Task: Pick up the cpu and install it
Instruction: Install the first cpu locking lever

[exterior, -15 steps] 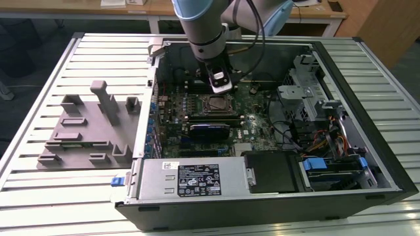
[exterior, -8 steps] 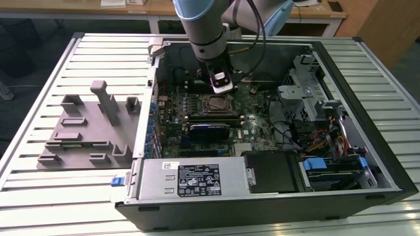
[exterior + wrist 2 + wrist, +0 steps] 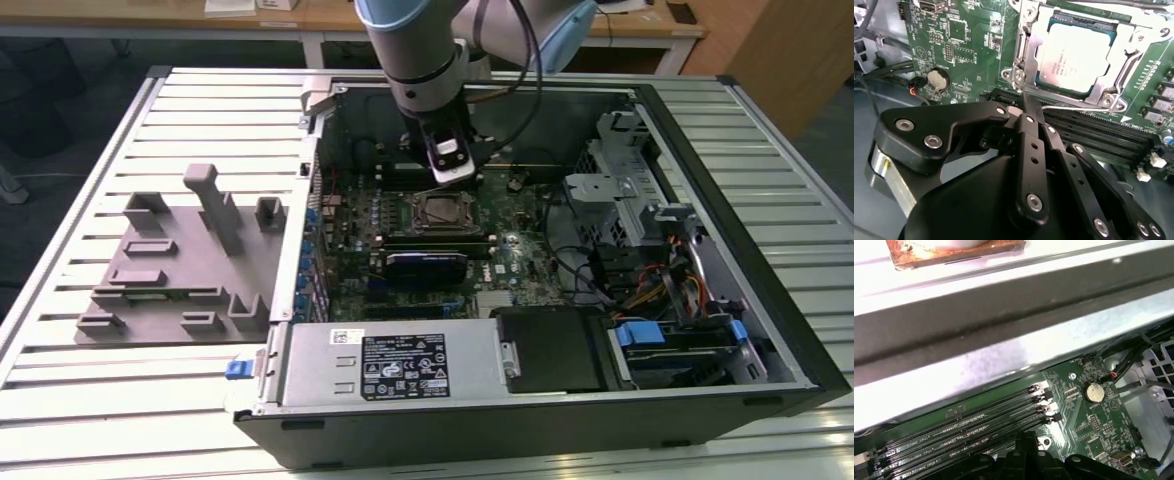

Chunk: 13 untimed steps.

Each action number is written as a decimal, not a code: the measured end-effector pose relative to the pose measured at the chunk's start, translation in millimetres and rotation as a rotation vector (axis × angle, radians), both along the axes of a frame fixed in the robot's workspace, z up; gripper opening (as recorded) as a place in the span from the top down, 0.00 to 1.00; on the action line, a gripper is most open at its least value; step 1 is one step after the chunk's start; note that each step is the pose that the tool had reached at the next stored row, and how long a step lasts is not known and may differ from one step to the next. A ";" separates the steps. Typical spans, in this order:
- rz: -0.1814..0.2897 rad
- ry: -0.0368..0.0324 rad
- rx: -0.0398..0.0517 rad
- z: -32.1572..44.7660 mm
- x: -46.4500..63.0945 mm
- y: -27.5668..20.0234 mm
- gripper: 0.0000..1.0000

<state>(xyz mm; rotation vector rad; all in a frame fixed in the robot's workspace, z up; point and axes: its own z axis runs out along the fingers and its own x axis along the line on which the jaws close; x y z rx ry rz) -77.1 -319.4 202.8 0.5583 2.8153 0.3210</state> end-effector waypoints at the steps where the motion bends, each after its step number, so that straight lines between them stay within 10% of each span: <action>1: 0.000 -0.0001 0.0012 0.0 -0.7 0.0 0.89; 13: -0.003 0.0001 0.0113 -0.5 -13.2 0.5 0.89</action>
